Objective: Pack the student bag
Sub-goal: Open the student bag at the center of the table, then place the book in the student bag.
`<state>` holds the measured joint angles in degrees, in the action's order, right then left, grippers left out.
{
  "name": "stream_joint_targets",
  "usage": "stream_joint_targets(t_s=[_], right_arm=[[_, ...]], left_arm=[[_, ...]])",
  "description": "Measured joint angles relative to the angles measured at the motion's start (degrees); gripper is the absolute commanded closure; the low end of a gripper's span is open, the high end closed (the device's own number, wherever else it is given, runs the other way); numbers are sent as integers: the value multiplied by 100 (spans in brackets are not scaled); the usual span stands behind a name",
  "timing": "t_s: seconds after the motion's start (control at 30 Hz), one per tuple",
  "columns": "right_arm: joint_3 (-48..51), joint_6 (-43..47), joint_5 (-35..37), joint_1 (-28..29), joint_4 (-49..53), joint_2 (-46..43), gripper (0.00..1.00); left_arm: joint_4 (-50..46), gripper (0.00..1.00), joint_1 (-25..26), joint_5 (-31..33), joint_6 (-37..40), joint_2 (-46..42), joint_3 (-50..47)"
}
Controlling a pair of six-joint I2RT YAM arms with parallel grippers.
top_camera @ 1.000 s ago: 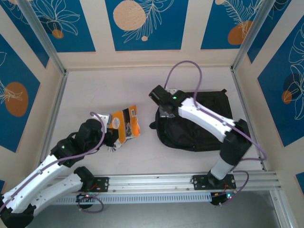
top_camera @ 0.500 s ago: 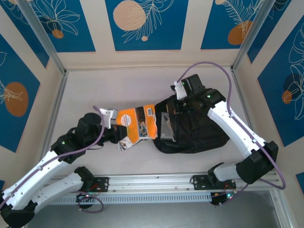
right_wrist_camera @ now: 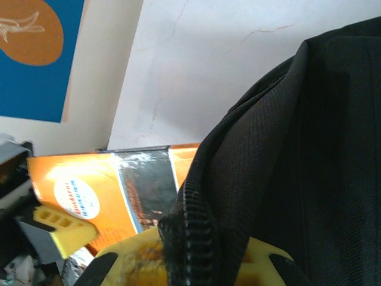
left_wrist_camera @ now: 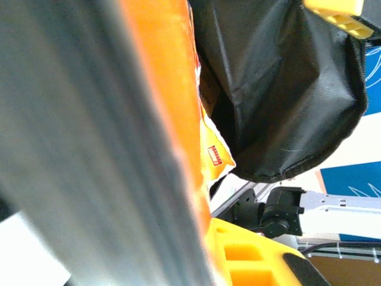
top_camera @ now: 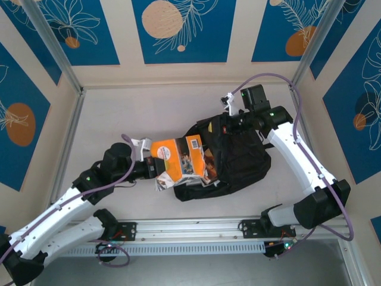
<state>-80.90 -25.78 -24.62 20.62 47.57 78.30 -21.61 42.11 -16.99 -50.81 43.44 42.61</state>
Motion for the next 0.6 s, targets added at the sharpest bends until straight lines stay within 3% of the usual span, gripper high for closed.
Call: stream_joint_targets(t_s=[0.4,0.6], right_arm=[[2,-669,-162,-17,-227,2,100],[2,-748,-162,118,-304,2,100]], left_arm=[[1379,100,-96,-59,-1250,-76,-981],[2041,100,-111,-81,-1856,297,-1399]])
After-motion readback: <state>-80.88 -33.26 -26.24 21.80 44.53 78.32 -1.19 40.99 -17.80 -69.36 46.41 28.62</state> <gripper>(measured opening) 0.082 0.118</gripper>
